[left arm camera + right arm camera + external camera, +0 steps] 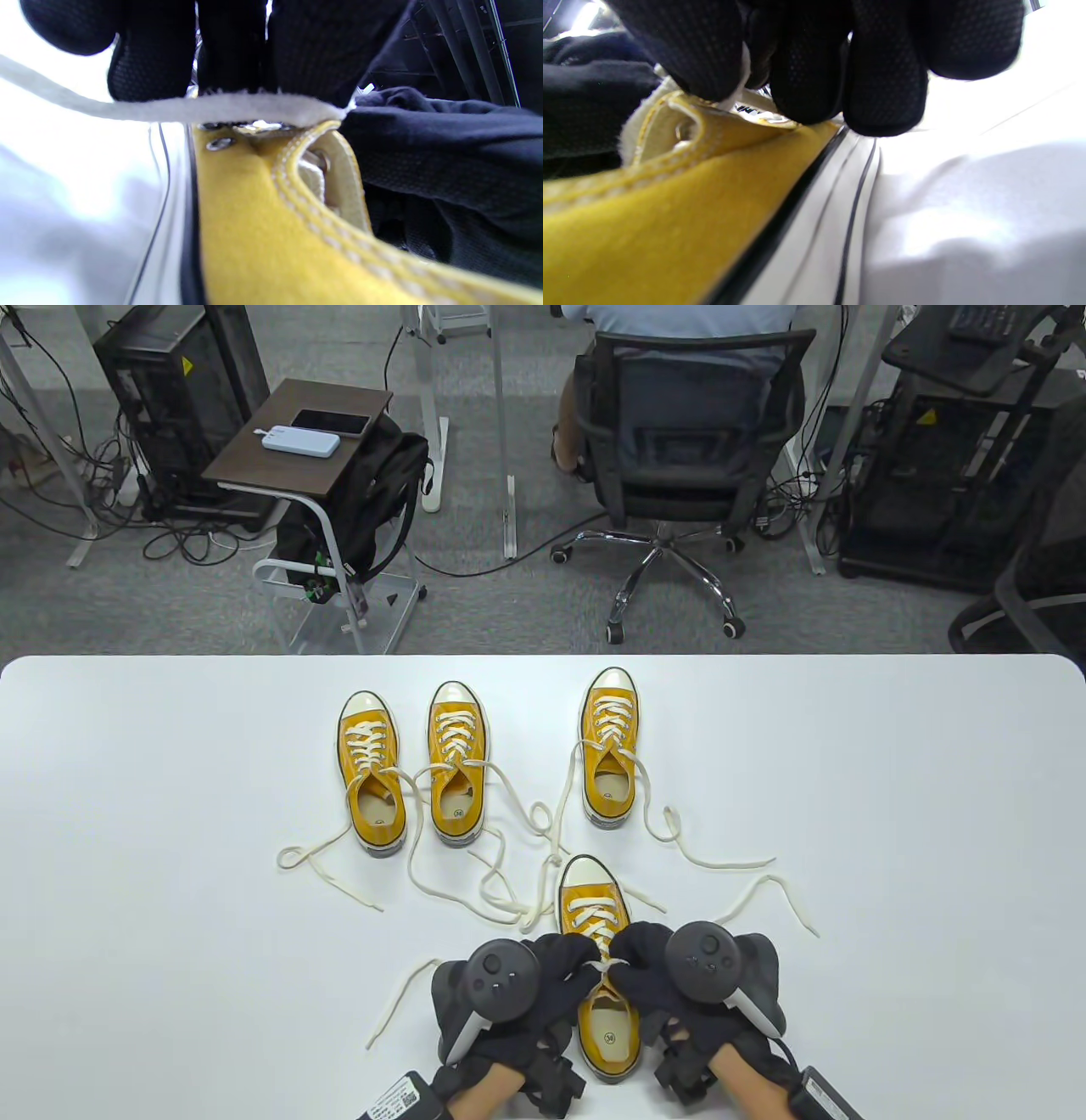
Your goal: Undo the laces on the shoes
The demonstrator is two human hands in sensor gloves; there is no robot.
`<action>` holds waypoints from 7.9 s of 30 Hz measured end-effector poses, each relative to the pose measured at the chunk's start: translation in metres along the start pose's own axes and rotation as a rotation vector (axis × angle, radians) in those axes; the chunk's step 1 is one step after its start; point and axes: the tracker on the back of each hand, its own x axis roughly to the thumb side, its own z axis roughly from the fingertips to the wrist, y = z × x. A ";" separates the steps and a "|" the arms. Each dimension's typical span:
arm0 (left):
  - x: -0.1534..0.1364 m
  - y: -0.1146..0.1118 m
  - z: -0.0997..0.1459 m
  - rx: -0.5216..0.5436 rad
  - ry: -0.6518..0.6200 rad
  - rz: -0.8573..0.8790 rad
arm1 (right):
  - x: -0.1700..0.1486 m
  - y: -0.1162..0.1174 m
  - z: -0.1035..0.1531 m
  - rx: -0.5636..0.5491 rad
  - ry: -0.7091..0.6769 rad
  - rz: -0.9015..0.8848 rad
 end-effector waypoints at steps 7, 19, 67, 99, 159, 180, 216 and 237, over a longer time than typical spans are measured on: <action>0.003 0.005 0.000 0.053 -0.039 0.077 | -0.002 -0.003 0.001 -0.019 0.015 -0.007; -0.007 0.009 -0.001 0.080 0.014 0.106 | -0.003 -0.006 0.000 -0.071 0.040 -0.009; -0.047 0.050 -0.004 0.273 0.253 0.256 | -0.049 -0.049 -0.004 -0.293 0.245 -0.139; -0.084 0.093 0.001 0.442 0.386 0.298 | -0.107 -0.081 0.004 -0.392 0.467 -0.427; -0.066 0.092 -0.010 0.122 0.369 0.001 | 0.015 0.016 0.005 0.382 0.106 0.312; -0.071 0.101 -0.010 0.153 0.373 0.059 | 0.023 -0.003 0.012 0.084 0.081 0.238; -0.081 0.110 -0.013 0.148 0.438 0.062 | -0.069 -0.128 -0.162 -0.237 0.457 0.339; -0.084 0.102 -0.019 0.100 0.484 0.010 | -0.138 -0.062 -0.211 -0.130 0.583 0.331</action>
